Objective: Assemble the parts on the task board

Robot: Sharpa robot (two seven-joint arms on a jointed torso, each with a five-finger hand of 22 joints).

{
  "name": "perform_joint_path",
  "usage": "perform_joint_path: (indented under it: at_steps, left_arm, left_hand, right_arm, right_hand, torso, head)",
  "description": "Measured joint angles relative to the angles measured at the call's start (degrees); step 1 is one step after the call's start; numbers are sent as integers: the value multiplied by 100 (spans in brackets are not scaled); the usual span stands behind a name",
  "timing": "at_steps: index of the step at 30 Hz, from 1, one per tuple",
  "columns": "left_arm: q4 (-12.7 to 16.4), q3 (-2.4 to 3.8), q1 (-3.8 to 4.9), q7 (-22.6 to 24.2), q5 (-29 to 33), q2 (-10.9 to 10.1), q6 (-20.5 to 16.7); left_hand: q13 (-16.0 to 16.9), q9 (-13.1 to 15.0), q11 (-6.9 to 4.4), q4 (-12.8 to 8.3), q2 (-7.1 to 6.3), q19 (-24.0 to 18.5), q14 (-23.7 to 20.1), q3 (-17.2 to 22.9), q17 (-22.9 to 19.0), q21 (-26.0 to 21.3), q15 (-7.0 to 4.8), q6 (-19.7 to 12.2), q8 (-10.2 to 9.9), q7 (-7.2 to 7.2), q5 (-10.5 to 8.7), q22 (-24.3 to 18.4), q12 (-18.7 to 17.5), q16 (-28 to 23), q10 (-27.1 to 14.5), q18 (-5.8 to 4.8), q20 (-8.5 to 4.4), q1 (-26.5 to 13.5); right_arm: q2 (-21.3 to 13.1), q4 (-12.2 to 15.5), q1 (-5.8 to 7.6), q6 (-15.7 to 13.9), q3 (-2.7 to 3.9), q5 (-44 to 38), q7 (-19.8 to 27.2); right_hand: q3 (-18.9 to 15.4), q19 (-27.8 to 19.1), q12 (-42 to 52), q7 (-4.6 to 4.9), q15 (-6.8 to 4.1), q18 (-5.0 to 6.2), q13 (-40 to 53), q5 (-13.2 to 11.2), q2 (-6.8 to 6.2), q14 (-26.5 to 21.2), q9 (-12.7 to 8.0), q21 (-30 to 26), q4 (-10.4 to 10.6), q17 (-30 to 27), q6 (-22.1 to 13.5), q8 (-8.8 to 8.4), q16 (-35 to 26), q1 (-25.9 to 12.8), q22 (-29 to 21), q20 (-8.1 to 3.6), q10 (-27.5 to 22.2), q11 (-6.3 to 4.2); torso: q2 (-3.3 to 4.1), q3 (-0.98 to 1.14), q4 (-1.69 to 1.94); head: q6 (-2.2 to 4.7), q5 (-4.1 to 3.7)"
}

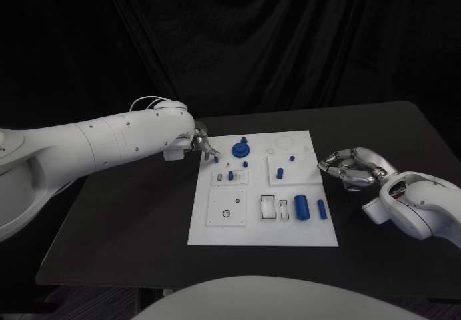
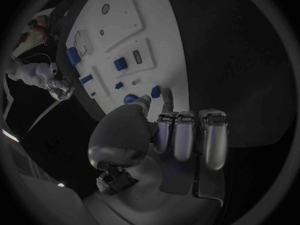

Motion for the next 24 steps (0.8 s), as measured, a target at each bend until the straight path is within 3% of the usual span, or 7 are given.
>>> perform_joint_path:
  at_steps: [24]
  left_arm:
    - [-28, 1, -35, 279, -7, 15, -315]
  left_hand:
    - [0, -264, 30, -16, 72, -20, -12, -16, 0, 0, 29, 54, -207, 70, 121, 0, 0, 0, -10, 0, 19, 25]
  right_arm:
    - [9, -7, 0, 33, 0, 0, -26]
  right_hand:
    - [40, 0, 0, 0, 0, 0, 1, 21, 0, 0, -5, 0, -7, 0, 0, 0, 0, 0, 3, 0, 0, 0]
  torso:
    - [13, -4, -8]
  head:
    - [0, 53]
